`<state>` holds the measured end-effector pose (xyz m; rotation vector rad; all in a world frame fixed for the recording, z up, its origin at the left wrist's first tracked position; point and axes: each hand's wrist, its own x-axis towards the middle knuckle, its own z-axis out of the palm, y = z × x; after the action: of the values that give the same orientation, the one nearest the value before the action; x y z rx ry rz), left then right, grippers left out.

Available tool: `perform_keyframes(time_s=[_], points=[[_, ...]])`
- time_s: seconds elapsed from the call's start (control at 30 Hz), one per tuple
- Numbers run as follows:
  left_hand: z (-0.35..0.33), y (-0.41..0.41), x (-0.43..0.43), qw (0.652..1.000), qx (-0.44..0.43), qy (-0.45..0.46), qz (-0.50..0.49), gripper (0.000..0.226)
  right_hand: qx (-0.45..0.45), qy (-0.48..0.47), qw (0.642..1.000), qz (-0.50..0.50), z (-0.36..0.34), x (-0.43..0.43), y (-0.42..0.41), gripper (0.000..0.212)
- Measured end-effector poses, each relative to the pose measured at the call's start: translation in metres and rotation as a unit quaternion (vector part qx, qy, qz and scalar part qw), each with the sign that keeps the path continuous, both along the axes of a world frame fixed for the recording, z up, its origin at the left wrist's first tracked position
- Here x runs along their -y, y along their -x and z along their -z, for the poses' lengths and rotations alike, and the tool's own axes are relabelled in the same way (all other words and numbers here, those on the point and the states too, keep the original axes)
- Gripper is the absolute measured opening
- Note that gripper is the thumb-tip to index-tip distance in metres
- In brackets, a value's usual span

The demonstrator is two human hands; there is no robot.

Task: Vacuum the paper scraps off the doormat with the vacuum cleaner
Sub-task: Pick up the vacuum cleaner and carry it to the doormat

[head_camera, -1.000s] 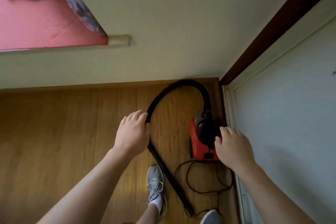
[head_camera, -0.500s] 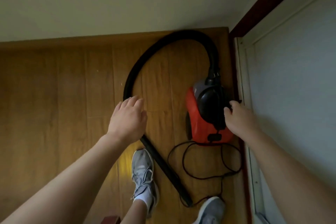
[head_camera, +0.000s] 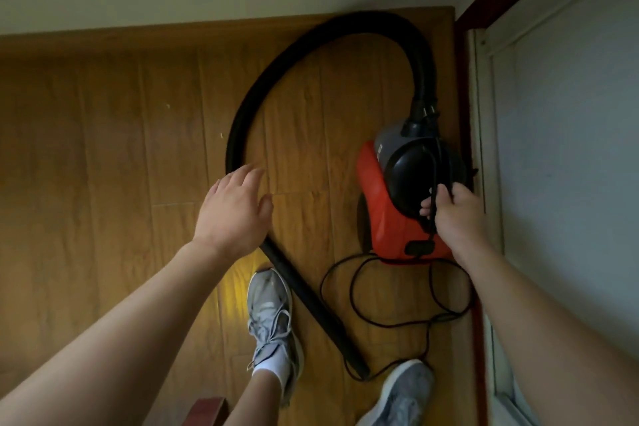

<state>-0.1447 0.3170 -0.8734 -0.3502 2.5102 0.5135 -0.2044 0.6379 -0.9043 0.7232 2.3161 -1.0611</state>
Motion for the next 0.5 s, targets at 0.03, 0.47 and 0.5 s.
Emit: perform_keyframes(time_s=[0.03,0.47,0.5], points=[[0.006,0.0,0.003,1.0,0.003,-0.01,-0.014,0.055,-0.011,0.008,1.0,0.012,0.001,0.002,-0.002,0.027],[0.147,-0.016,0.037,0.98,0.024,-0.025,-0.196,0.062,-0.088,0.099,0.986,0.106,0.026,-0.004,-0.019,0.026],[0.156,-0.019,0.039,0.977,0.037,-0.016,-0.208,0.062,-0.093,0.101,0.984,0.11,0.027,-0.004,-0.019,0.026]])
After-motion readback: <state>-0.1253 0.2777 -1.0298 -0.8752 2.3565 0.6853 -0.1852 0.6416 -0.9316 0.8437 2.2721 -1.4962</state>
